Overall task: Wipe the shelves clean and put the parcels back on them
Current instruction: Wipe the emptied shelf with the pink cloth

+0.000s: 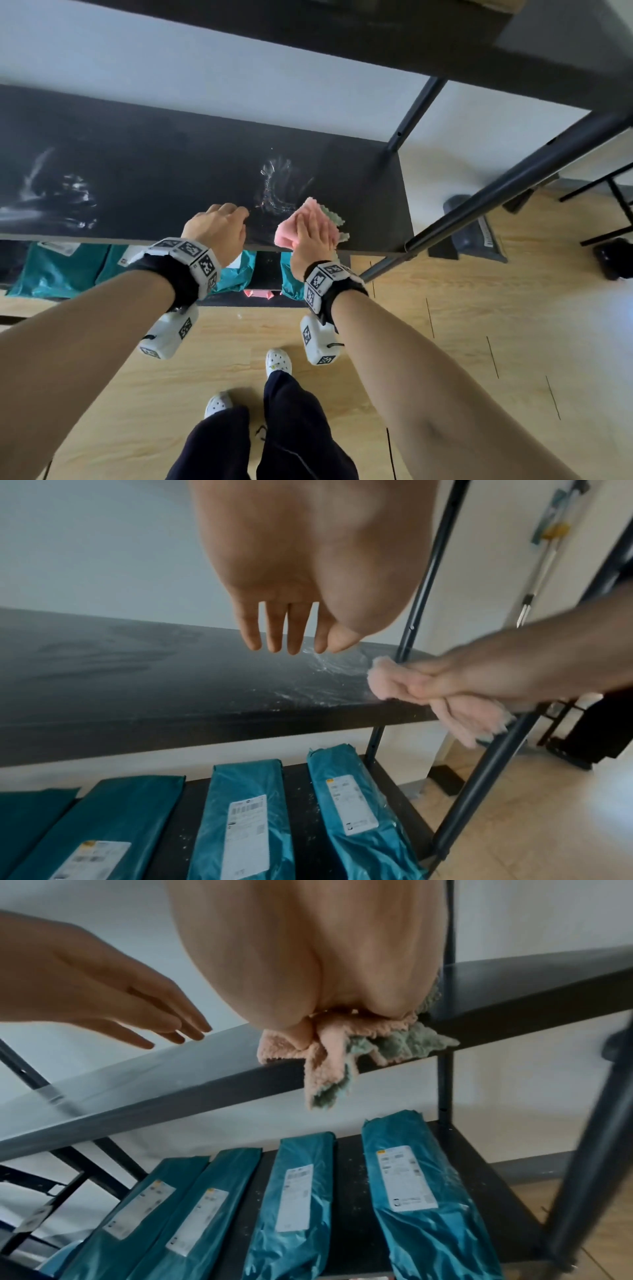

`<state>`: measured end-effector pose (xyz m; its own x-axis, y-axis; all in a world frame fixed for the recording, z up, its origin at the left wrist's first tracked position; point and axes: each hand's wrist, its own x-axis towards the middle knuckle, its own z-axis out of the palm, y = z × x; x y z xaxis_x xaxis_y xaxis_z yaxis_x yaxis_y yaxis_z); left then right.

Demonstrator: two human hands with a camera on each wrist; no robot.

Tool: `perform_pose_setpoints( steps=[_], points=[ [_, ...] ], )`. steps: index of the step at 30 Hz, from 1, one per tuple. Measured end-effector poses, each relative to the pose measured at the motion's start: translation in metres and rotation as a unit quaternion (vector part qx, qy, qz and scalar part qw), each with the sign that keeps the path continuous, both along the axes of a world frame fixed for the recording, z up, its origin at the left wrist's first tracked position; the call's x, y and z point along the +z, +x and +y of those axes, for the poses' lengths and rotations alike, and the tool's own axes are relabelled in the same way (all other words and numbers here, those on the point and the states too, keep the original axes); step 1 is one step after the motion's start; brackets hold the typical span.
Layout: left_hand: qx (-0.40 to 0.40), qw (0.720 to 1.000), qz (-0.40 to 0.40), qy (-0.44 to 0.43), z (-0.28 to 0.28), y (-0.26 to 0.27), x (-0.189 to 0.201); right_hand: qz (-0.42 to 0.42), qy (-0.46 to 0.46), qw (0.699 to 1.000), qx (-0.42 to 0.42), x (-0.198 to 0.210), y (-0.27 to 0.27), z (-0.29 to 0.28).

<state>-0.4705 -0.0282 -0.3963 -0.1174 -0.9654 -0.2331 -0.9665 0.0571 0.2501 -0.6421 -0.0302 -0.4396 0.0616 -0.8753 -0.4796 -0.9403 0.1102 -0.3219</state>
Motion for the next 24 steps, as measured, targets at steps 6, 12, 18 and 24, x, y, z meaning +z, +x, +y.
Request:
perform_pose_setpoints(
  steps=[6,12,18,24],
  points=[
    [0.01,1.0,-0.017,-0.004,0.007,0.012,-0.008,0.014,-0.016,1.0,0.009,0.0,0.017,-0.038],
    [0.018,0.999,-0.036,0.019,0.012,0.026,-0.009,0.049,-0.026,0.996,-0.072,0.004,-0.034,-0.06],
    [0.019,0.999,-0.023,0.028,0.032,0.034,-0.011,0.085,-0.028,0.995,-0.039,0.005,-0.057,-0.009],
    [0.017,1.0,-0.007,0.017,0.041,0.041,-0.003,0.033,0.001,0.999,0.023,0.006,0.008,0.025]
  ],
)
